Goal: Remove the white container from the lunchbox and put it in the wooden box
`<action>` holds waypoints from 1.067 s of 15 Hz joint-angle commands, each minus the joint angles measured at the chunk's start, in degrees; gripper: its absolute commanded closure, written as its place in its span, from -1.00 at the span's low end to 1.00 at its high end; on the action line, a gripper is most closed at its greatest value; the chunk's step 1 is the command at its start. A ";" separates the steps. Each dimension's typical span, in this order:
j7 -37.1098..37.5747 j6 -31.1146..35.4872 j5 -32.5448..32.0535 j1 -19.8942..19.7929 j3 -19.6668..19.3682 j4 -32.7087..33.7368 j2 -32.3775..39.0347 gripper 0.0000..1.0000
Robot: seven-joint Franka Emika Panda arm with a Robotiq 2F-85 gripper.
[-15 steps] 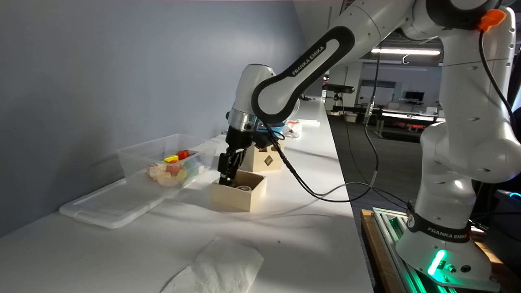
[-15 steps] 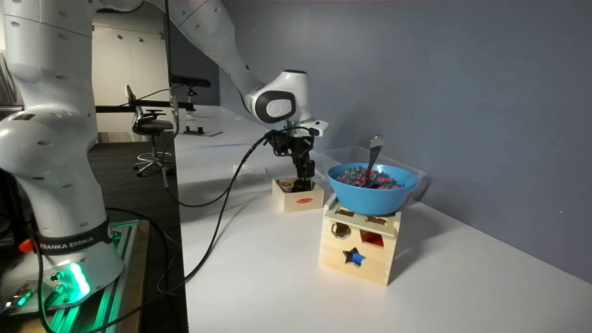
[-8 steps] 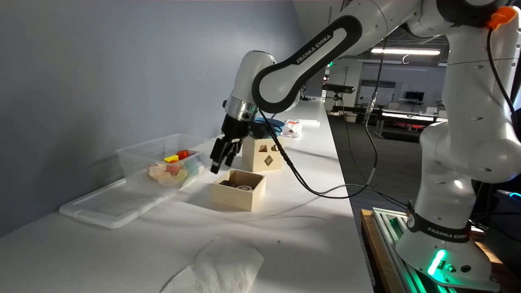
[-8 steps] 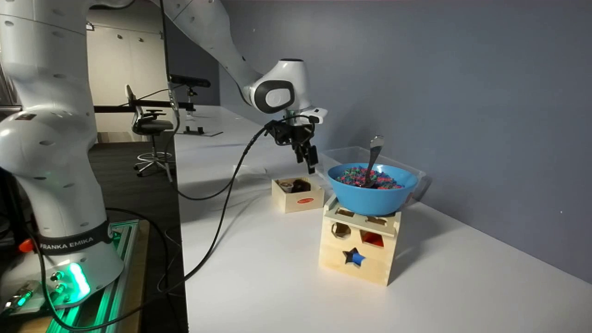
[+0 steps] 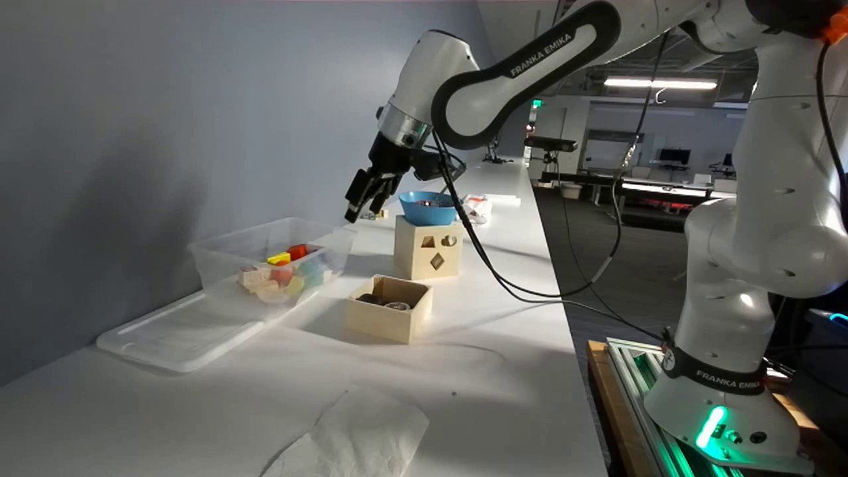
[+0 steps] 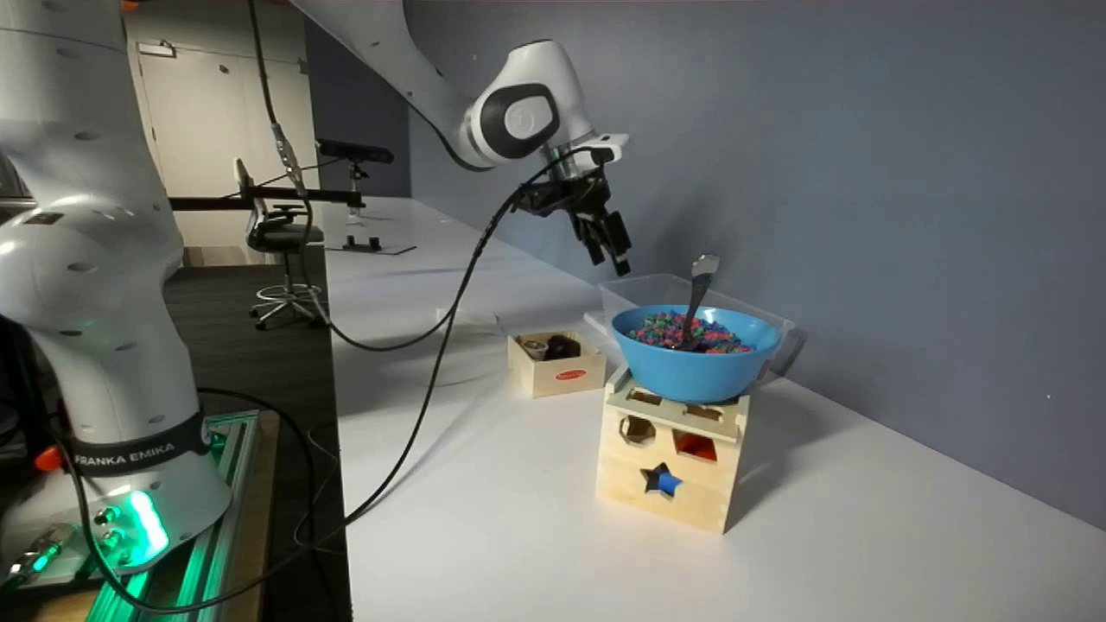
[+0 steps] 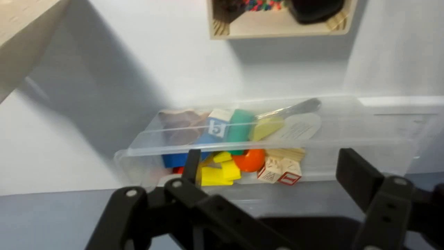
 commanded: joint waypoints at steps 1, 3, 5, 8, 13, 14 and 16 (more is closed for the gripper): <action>4.56 -1.73 -6.83 -1.57 -1.38 8.97 6.30 -1.00; 3.95 -2.76 -5.40 -1.43 -2.32 14.99 11.11 -1.00; -0.17 -4.83 -0.31 -1.32 -2.39 21.96 16.68 -1.00; -1.49 -5.38 0.84 -0.70 -2.89 19.97 15.54 -1.00; -1.96 -5.57 1.30 -0.44 -3.24 21.61 17.14 -1.00; -2.35 -5.50 2.06 -0.59 -2.92 22.14 18.02 -1.00; -3.47 -4.33 3.51 -0.85 -2.18 22.94 19.38 -1.00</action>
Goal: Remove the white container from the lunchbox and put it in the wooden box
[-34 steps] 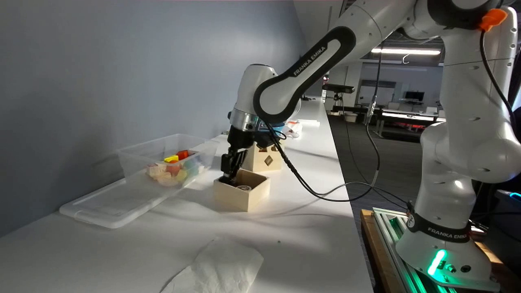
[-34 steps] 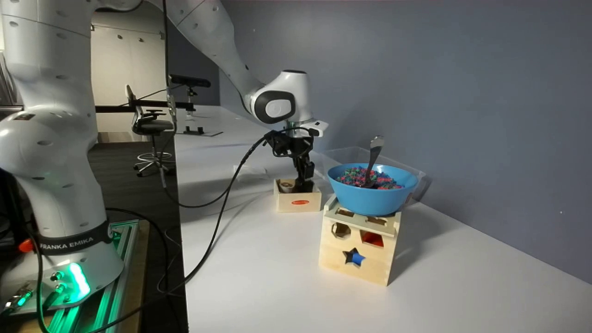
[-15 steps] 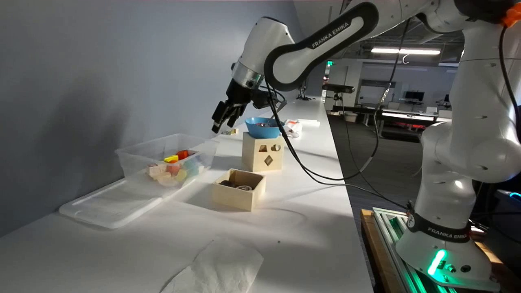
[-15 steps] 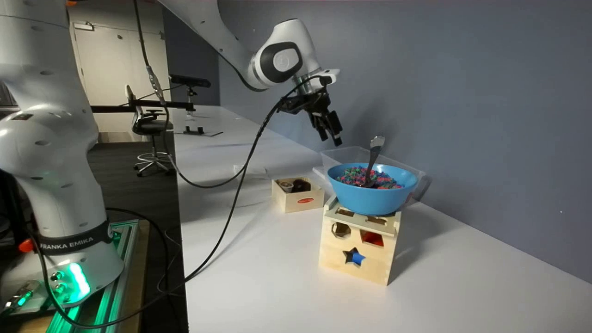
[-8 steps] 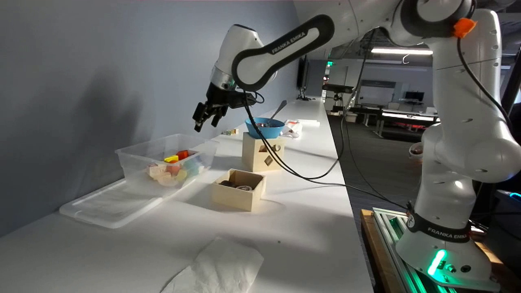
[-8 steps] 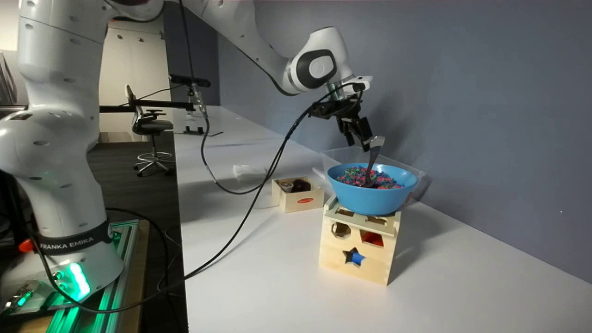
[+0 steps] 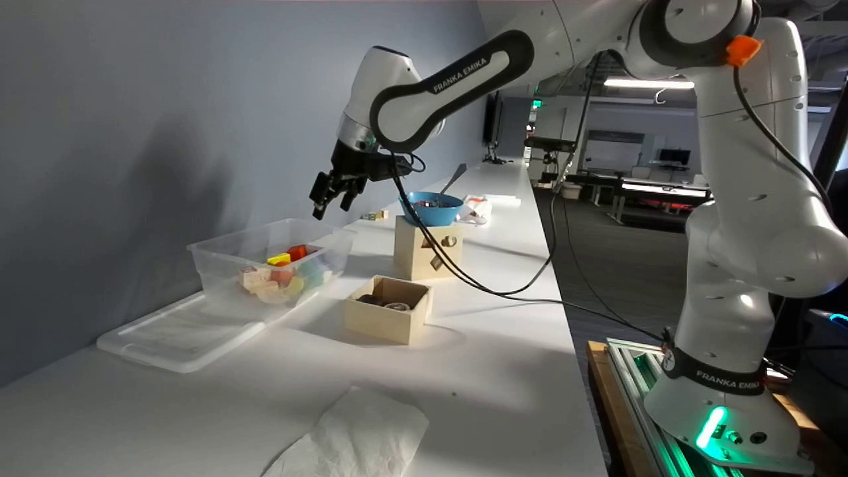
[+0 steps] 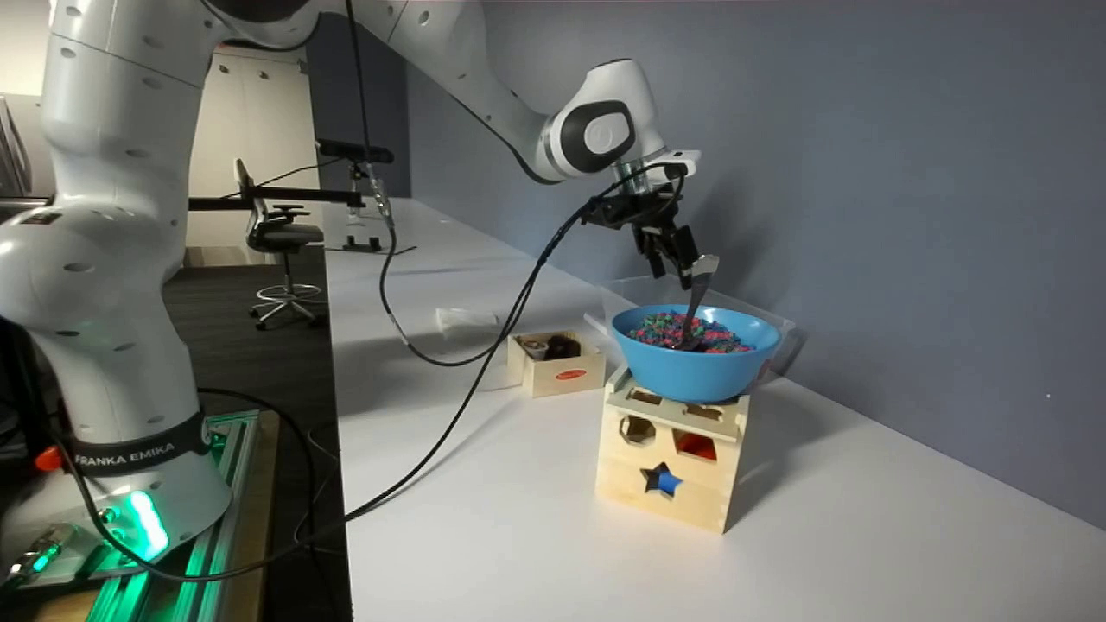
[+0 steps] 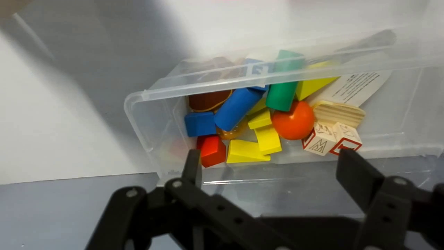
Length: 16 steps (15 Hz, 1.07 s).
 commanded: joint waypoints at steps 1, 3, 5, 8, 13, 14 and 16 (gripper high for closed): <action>-3.13 1.18 3.97 -0.16 0.86 2.04 2.70 -1.00; -5.23 1.67 6.42 -0.63 1.68 4.12 5.35 -1.00; -7.39 2.45 7.95 -1.10 2.05 6.70 8.28 -1.00; -9.37 1.03 10.84 -2.14 2.63 12.69 13.93 -1.00; -13.13 -3.38 15.91 -4.14 5.91 24.61 23.49 -1.00; -13.48 -4.71 16.44 -4.35 6.37 26.69 24.88 -1.00; -13.83 -7.05 17.42 -4.63 7.12 30.34 27.43 -1.00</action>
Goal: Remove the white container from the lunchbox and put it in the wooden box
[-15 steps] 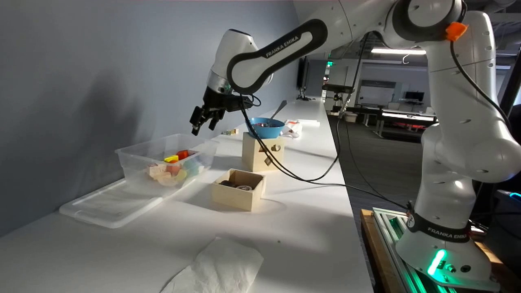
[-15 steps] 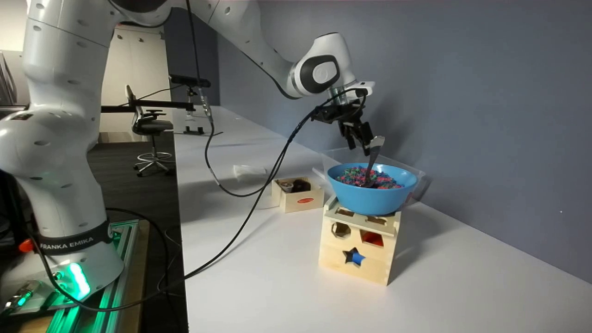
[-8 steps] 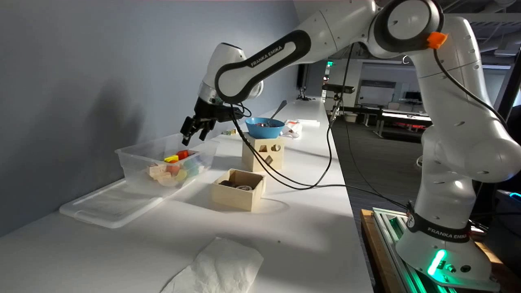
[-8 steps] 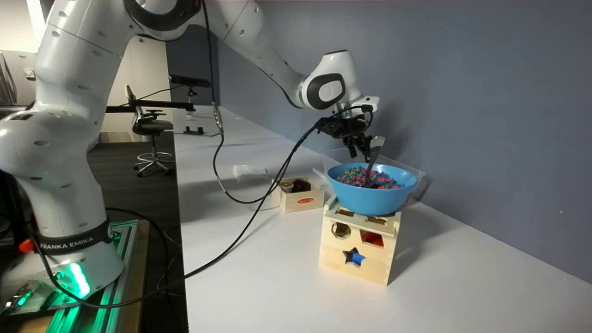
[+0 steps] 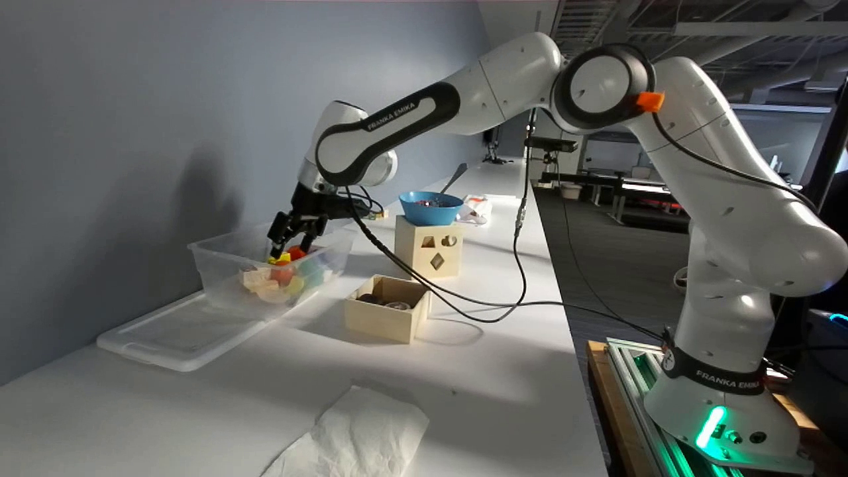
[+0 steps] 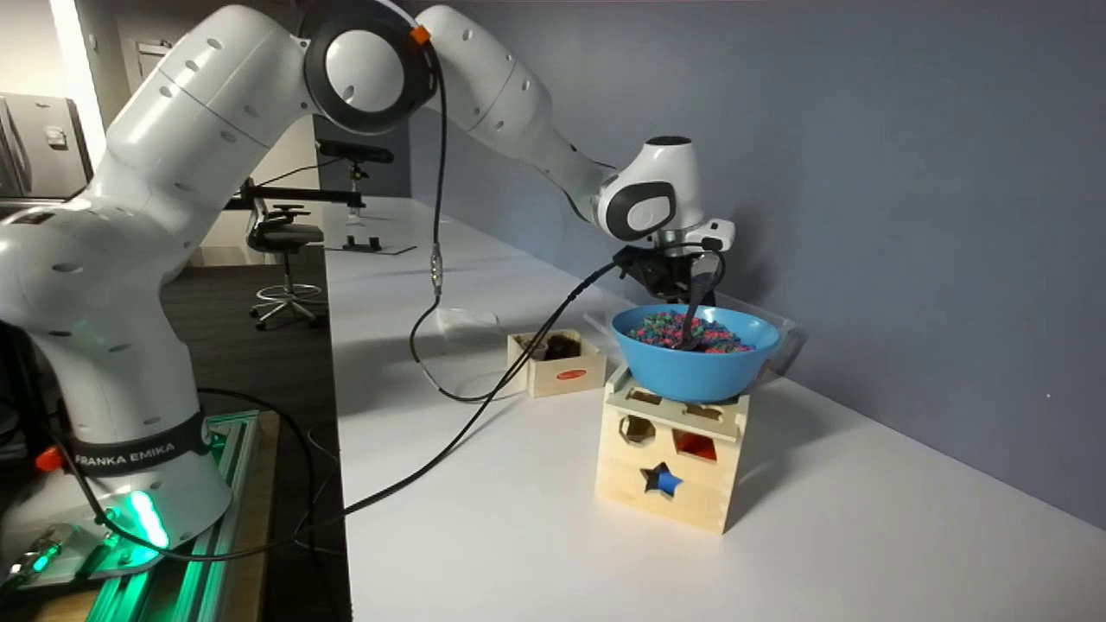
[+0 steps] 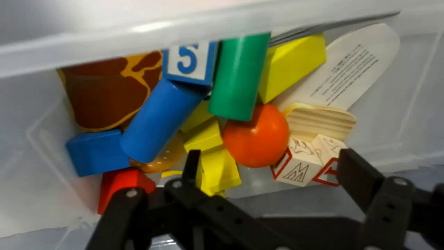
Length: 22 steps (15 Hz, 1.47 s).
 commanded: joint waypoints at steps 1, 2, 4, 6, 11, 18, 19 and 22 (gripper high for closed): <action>-1.85 -5.88 3.25 -1.26 2.10 10.12 6.27 -0.92; -1.55 -8.16 3.35 -1.27 2.06 11.40 6.91 -0.92; -0.41 -11.87 2.32 -0.65 0.89 12.56 7.29 -1.00; 0.56 -14.09 1.84 -0.52 -0.12 12.97 6.94 -1.00; 1.49 -19.77 1.34 0.06 -1.33 13.81 6.67 -0.32; 1.89 -22.76 0.36 1.13 -2.04 13.32 5.72 0.65; 1.61 -21.69 0.04 1.29 -2.24 12.39 4.73 0.81; 0.08 -17.50 -0.97 1.68 -2.53 8.41 0.30 0.85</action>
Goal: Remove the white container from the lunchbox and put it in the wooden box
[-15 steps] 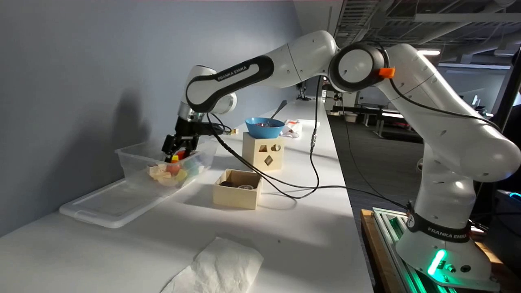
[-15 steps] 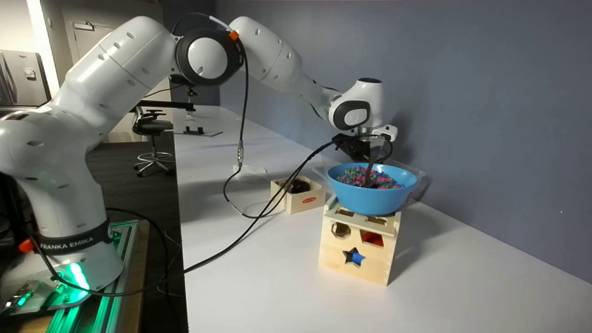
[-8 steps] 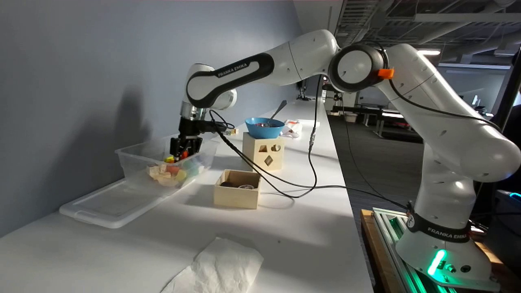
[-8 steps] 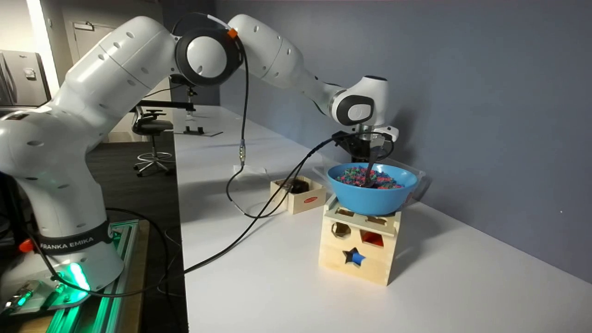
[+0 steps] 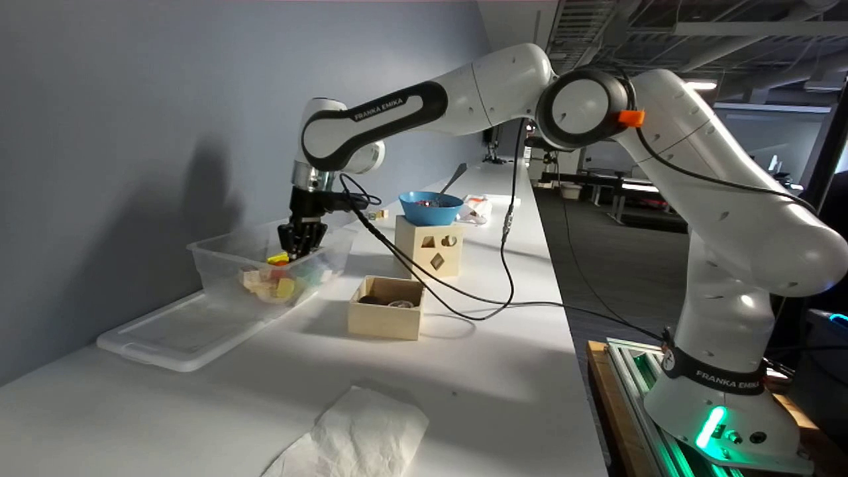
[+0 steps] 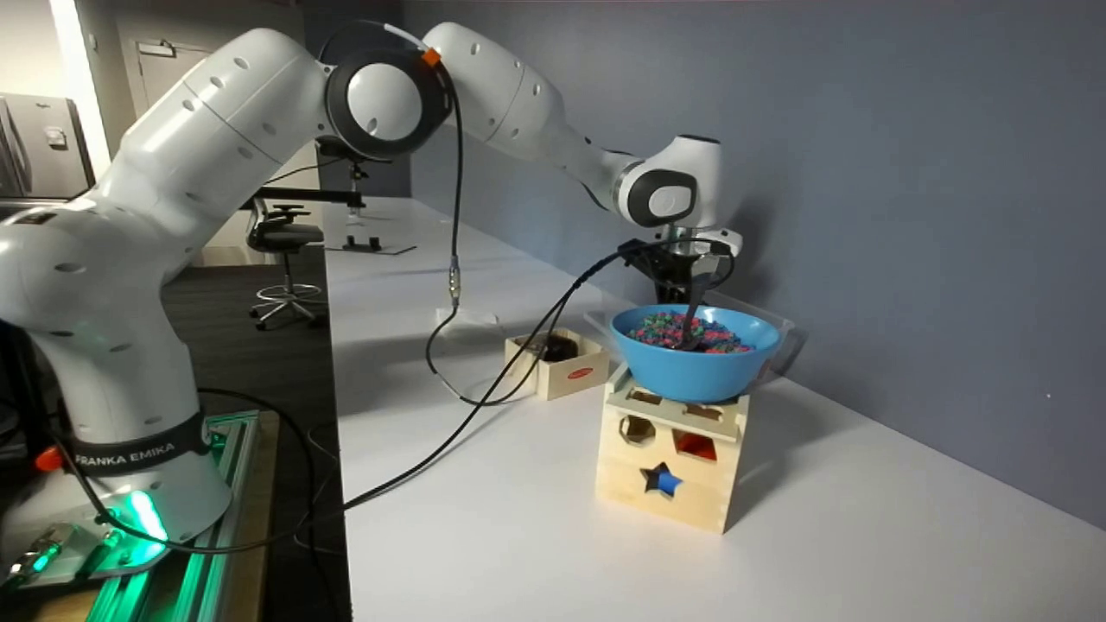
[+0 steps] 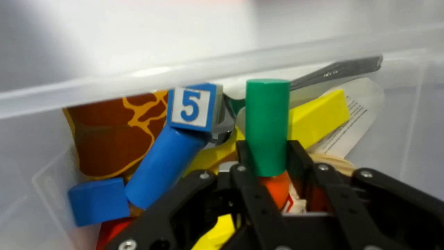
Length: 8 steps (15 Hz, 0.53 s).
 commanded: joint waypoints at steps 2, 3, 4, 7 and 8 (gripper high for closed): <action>-1.92 6.12 -1.17 0.75 -0.36 -6.92 -8.47 0.85; -2.97 7.87 -0.97 0.65 -0.04 -9.24 -10.76 0.85; -4.29 9.04 -0.49 0.38 0.46 -11.29 -13.02 0.85; -8.61 10.44 0.28 0.01 1.88 -18.82 -20.51 0.85; -9.85 9.94 0.51 -0.11 2.14 -21.20 -23.11 0.85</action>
